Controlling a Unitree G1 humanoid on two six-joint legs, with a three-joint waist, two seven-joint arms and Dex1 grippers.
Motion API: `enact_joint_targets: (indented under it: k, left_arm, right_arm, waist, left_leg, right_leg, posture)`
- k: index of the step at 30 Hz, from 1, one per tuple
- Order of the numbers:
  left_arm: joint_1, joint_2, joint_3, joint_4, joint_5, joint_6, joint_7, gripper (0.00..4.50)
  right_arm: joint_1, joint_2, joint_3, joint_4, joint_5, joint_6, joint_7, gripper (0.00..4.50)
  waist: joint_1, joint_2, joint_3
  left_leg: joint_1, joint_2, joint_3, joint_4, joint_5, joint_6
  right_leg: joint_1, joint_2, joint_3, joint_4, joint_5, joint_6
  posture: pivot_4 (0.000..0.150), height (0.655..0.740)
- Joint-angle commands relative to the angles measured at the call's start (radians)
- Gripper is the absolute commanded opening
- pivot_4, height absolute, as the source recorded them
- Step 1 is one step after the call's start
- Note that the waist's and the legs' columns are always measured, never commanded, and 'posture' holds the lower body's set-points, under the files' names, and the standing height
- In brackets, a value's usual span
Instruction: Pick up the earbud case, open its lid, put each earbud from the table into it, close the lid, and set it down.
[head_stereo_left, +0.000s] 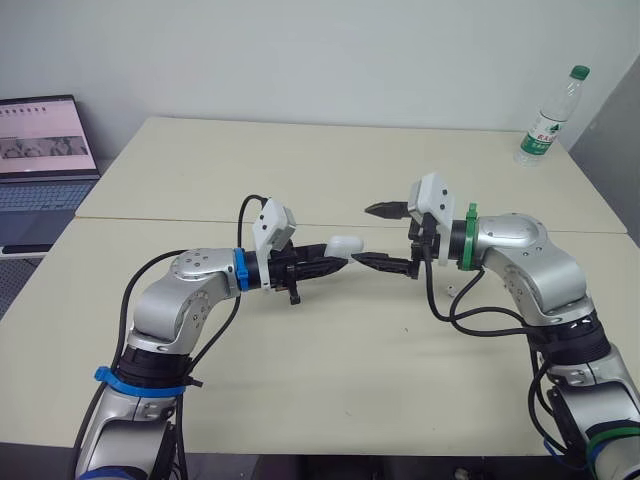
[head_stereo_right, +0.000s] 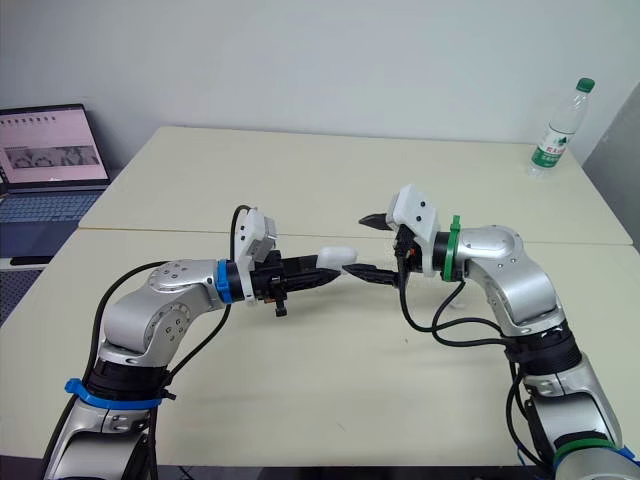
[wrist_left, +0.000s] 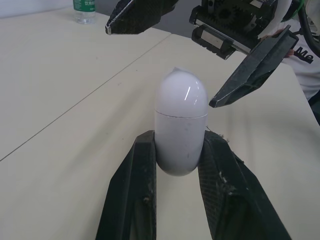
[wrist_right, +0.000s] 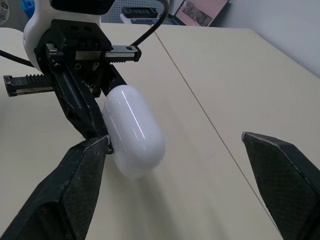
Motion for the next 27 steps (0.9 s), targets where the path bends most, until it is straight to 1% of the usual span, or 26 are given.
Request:
enact_joint_targets:
  k: [1, 11, 15, 18, 21, 23, 27]
  left_arm:
    - [-0.015, 0.005, -0.003, -0.034, -0.012, -0.014, -0.009, 0.77]
    - [-0.010, 0.009, -0.009, -0.043, -0.015, -0.014, -0.011, 0.77]
    - [-0.006, 0.013, -0.009, -0.041, -0.014, -0.018, -0.013, 0.77]
    - [-0.004, 0.014, -0.010, -0.036, -0.011, -0.024, -0.010, 0.77]
    - [0.000, 0.008, -0.005, -0.037, -0.007, -0.030, 0.005, 0.77]
    - [0.002, -0.008, 0.005, -0.022, 0.016, -0.065, 0.039, 0.77]
    - [0.015, -0.082, 0.040, 0.040, 0.132, -0.279, 0.187, 0.77]
  right_arm:
    - [-0.027, 0.015, -0.020, -0.007, -0.004, -0.020, -0.020, 4.45]
    - [-0.069, 0.046, -0.061, 0.058, -0.012, -0.017, -0.079, 4.45]
    - [-0.099, 0.053, -0.090, 0.079, 0.014, -0.003, -0.091, 4.45]
    - [-0.097, 0.045, -0.107, 0.068, 0.052, 0.019, -0.065, 4.45]
    - [-0.076, 0.012, -0.120, 0.036, 0.092, 0.063, -0.023, 4.45]
    - [-0.065, -0.033, -0.146, 0.034, 0.123, 0.112, -0.001, 4.45]
    - [-0.018, -0.213, -0.151, 0.118, 0.090, 0.160, 0.080, 4.45]
  waist:
    - [0.000, 0.000, 0.000]
    - [0.000, 0.000, 0.000]
    - [0.000, 0.000, 0.000]
    - [0.000, 0.000, 0.000]
    - [0.000, 0.000, 0.000]
    - [0.001, 0.000, 0.000]
    - [0.013, 0.000, 0.000]
  left_leg:
    - [0.000, 0.000, 0.000, 0.000, 0.000, 0.000]
    - [0.000, 0.000, 0.000, 0.000, 0.000, 0.000]
    - [0.000, 0.000, 0.000, 0.000, 0.000, 0.000]
    - [0.000, 0.000, 0.000, 0.000, 0.000, 0.000]
    - [0.000, 0.000, 0.000, 0.000, 0.000, 0.000]
    - [0.000, 0.000, 0.000, 0.000, 0.000, 0.000]
    - [0.000, -0.002, 0.000, 0.000, 0.000, 0.000]
  right_leg:
    - [0.000, 0.000, 0.000, 0.000, 0.000, 0.000]
    - [0.000, 0.000, 0.000, 0.000, 0.000, 0.000]
    - [0.000, 0.000, 0.000, 0.000, 0.000, 0.000]
    - [0.000, 0.000, 0.000, 0.000, 0.000, 0.000]
    - [0.000, 0.000, 0.000, 0.000, 0.000, 0.000]
    - [0.000, 0.000, 0.000, 0.000, 0.000, 0.000]
    - [0.001, -0.003, -0.001, -0.002, 0.000, 0.000]
  posture:
    - [0.150, 0.7400]
    - [0.150, 0.7400]
    - [0.150, 0.7400]
    - [0.150, 0.7400]
    - [0.150, 0.7400]
    - [0.150, 0.7400]
    - [0.150, 0.7400]
